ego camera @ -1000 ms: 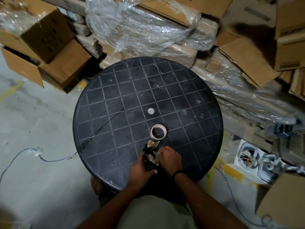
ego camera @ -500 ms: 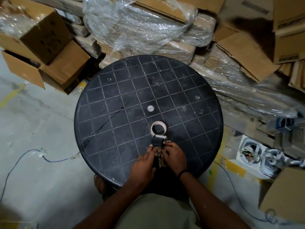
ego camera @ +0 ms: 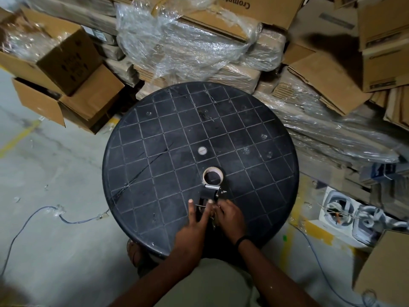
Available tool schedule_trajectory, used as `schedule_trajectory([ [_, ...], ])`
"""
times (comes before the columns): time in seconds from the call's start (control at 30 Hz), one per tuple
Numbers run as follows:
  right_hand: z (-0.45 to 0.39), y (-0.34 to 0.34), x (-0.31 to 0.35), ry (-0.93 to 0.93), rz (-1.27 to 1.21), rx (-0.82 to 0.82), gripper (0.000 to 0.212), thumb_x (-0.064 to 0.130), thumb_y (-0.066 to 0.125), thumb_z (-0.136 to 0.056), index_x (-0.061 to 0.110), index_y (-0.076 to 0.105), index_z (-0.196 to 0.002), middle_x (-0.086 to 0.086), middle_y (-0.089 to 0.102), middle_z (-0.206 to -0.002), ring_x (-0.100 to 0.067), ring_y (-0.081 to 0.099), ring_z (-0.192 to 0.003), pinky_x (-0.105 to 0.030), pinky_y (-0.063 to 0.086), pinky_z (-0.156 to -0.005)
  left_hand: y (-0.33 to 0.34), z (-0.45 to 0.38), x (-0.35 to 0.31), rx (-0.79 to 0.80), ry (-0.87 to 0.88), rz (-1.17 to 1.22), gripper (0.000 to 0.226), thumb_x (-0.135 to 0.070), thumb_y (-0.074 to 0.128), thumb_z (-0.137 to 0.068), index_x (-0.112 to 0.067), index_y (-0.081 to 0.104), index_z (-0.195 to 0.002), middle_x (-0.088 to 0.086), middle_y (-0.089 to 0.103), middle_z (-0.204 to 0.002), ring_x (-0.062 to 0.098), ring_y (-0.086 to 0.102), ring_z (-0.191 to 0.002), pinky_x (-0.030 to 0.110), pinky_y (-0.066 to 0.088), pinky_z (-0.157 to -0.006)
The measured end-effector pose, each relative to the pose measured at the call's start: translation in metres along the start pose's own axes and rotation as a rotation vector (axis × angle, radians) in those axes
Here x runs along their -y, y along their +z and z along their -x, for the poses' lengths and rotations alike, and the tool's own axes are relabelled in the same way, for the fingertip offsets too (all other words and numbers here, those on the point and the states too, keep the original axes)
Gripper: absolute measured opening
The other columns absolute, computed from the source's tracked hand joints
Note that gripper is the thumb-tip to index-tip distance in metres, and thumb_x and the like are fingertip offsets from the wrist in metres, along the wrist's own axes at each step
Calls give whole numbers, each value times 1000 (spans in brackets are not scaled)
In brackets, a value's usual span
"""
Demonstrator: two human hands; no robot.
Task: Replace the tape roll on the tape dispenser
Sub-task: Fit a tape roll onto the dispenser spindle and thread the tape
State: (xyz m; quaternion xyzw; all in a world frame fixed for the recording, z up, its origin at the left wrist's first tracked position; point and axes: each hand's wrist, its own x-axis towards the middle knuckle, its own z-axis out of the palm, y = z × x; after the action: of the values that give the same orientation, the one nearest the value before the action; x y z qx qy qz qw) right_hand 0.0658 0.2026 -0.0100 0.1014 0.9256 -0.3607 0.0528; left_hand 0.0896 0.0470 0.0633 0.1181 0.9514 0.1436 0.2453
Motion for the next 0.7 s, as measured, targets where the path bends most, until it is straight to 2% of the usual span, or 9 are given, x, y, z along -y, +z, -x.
schedule_trajectory([
  [0.07, 1, -3, 2, -47, 24, -23, 12, 31, 60, -94, 24, 70, -93, 9, 69, -99, -9, 64, -84, -20, 47, -72, 2, -1, 10, -24, -117, 64, 131, -24, 76, -78, -42, -37, -142, 27, 2, -161, 33, 70, -87, 37, 54, -65],
  [0.1, 1, -4, 2, -68, 35, -34, 11, 30, 62, -93, 25, 72, -94, 10, 70, -100, -7, 64, -85, -15, 44, -73, 0, -2, 16, -21, -190, 113, 137, -31, 81, -74, -35, -36, -145, 27, 28, -155, 32, 71, -88, 36, 53, -65],
  [0.17, 1, -7, 3, -119, 85, -42, 13, 32, 61, -93, 26, 73, -94, 11, 71, -100, -6, 64, -83, -11, 39, -71, -6, -7, 25, 38, -313, 219, 134, -46, 84, -68, -19, -14, -154, 14, 66, -123, 27, 70, -94, 33, 54, -73],
  [0.2, 0, -9, 5, -146, 125, -37, 17, 35, 58, -92, 27, 73, -94, 10, 70, -98, -8, 65, -81, -13, 42, -69, -10, -8, 25, 73, -323, 243, 114, -52, 82, -68, -15, 15, -154, 8, 71, -113, 25, 70, -97, 31, 54, -77],
  [0.23, 0, -9, 7, -179, 163, -36, 23, 39, 52, -92, 28, 72, -94, 9, 70, -94, -11, 66, -78, -18, 45, -66, -16, -8, 23, 80, -295, 233, 84, -55, 77, -72, -17, 44, -139, 5, 72, -108, 24, 69, -99, 31, 54, -80],
  [0.3, 0, -8, 10, -205, 203, -36, 32, 41, 42, -89, 28, 71, -95, 5, 69, -90, -19, 67, -74, -27, 50, -61, -29, -3, 12, 98, -218, 111, 42, -49, 66, -85, -19, 61, -113, 3, 71, -106, 25, 68, -100, 32, 54, -81],
  [0.47, 0, -6, 9, -171, 173, -55, 32, 30, 43, -86, 26, 71, -103, 2, 70, -98, -23, 68, -82, -32, 52, -66, -32, -4, -6, 92, -109, -150, 24, -18, 49, -97, -11, 52, -119, 9, 70, -113, 30, 69, -100, 39, 53, -79],
  [0.57, -3, -8, 5, -165, 148, -92, 27, 22, 51, -84, 24, 70, -104, 2, 69, -97, -23, 67, -81, -31, 51, -64, -28, -7, -7, 56, -68, -233, 36, -14, 44, -99, 0, 40, -132, 10, 69, -114, 32, 69, -99, 41, 53, -76],
  [0.7, 1, -21, 9, -227, 131, -148, 27, 30, 43, -88, 27, 66, -103, 4, 67, -98, -18, 64, -79, -29, 50, -63, -19, -9, -5, 12, -36, -220, 61, -21, 43, -101, 2, 17, -150, 11, 68, -114, 29, 69, -94, 40, 53, -72],
])
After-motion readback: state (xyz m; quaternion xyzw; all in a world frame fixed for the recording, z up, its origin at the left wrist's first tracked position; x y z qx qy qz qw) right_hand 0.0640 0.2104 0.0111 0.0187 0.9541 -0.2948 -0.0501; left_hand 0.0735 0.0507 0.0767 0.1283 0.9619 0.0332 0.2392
